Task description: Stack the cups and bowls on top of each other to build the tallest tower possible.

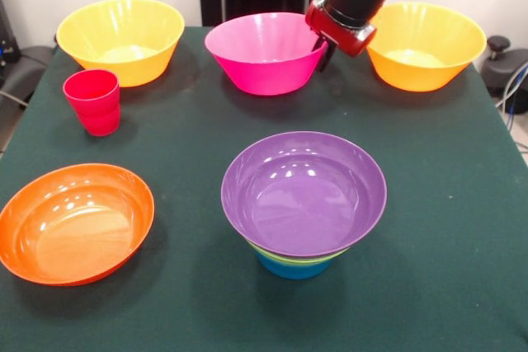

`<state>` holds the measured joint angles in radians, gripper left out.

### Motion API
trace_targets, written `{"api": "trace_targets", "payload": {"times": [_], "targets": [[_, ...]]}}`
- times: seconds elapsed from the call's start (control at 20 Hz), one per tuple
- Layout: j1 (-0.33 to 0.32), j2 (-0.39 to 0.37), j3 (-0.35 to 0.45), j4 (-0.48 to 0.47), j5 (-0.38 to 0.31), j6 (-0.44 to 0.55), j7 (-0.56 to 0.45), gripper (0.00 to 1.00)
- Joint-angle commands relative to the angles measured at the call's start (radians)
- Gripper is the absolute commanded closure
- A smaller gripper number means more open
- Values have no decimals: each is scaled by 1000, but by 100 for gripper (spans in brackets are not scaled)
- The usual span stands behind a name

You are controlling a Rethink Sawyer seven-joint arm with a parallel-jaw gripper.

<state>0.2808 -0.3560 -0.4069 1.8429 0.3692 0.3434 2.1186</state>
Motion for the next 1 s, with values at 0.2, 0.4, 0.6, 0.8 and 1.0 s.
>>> {"api": "trace_targets", "payload": {"times": [0.2,0.4,0.6,0.8,1.0], "targets": [[-26,-17,29,-168,-26,244,112,100],[-39,-1,-10,-242,-46,364,113,100],[-47,50,-56,-351,-58,488,144,100],[-67,68,-69,-464,-63,645,159,100],[-64,131,-107,-602,-71,747,193,100]]}}
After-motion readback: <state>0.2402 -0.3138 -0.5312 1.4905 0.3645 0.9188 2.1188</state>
